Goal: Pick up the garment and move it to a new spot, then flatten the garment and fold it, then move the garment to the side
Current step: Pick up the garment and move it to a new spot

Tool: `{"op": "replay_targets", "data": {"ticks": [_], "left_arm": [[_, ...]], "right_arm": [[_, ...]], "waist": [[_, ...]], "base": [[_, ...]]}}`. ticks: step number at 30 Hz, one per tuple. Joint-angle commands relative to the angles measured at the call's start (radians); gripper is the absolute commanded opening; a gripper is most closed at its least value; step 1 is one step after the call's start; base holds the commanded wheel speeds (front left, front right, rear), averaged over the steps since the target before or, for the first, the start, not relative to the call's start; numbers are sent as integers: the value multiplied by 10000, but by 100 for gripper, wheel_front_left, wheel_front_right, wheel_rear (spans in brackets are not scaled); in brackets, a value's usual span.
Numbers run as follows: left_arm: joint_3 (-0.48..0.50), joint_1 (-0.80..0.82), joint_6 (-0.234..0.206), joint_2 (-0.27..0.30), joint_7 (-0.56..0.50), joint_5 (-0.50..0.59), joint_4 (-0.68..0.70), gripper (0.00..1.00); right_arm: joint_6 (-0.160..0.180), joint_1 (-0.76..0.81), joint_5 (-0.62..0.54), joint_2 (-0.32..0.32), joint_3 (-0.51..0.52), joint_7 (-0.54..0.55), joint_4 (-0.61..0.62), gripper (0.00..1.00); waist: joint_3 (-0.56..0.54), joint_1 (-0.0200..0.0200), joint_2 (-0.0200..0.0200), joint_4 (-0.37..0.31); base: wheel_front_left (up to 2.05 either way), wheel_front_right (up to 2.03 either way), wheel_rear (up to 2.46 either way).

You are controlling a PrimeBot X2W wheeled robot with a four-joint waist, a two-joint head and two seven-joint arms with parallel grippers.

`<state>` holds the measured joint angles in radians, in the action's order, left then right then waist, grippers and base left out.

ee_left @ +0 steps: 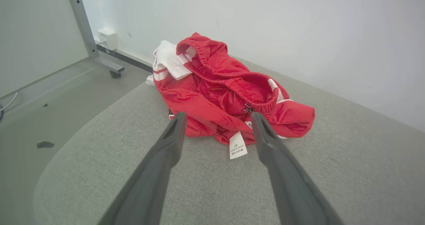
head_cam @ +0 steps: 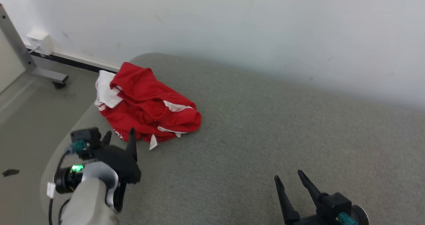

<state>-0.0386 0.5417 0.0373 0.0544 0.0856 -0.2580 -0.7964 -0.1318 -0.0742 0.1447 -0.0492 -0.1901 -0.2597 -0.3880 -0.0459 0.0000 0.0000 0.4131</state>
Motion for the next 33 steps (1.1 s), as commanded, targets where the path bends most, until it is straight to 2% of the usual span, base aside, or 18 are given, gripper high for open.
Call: {"op": "replay_targets", "data": {"ticks": [1, 9, 13, 22, 26, 27, 28, 33], "left_arm": [[114, 455, 38, -7, -183, -299, -364, 100], [720, 2059, 193, 135, -640, -1190, -1744, 100], [826, 2652, 41, 403, -989, -1334, -2285, 100], [751, 3197, -205, 735, -1344, -1343, -3273, 100], [730, 3244, -320, 827, -1156, -1312, -3475, 100], [664, 3261, -331, 869, -1053, -1227, -3513, 38], [638, 3292, -330, 894, -937, -1208, -3526, 0], [350, 3359, -433, 1029, -328, -905, -3552, 0]], "right_arm": [[22, -200, -177, -23, -87, 63, 85, 100], [21, -405, -558, -23, -419, 381, 651, 100], [23, -477, -589, -24, -510, 511, 1026, 100], [23, -615, -553, -23, -436, 533, 1237, 100], [23, -648, -507, -23, -468, 508, 1171, 100], [23, -657, -490, -23, -469, 496, 1138, 100], [23, -651, -470, -23, -460, 487, 1116, 100], [23, -533, -326, -21, -427, 418, 957, 100]], "waist": [[772, 0, 0, -748], [1750, 0, 0, -1802], [2210, 0, 0, -2152], [2753, 0, 0, -2558], [2735, 0, 0, -2647], [2693, 0, 0, -2672], [2652, 0, 0, -2688], [2302, 0, 0, -2642]], "base": [[0, 0, 0], [0, 0, 0], [0, 0, 0], [0, 0, 0], [0, 0, 0], [0, 0, 0], [0, 0, 0], [0, 0, 0]]}}
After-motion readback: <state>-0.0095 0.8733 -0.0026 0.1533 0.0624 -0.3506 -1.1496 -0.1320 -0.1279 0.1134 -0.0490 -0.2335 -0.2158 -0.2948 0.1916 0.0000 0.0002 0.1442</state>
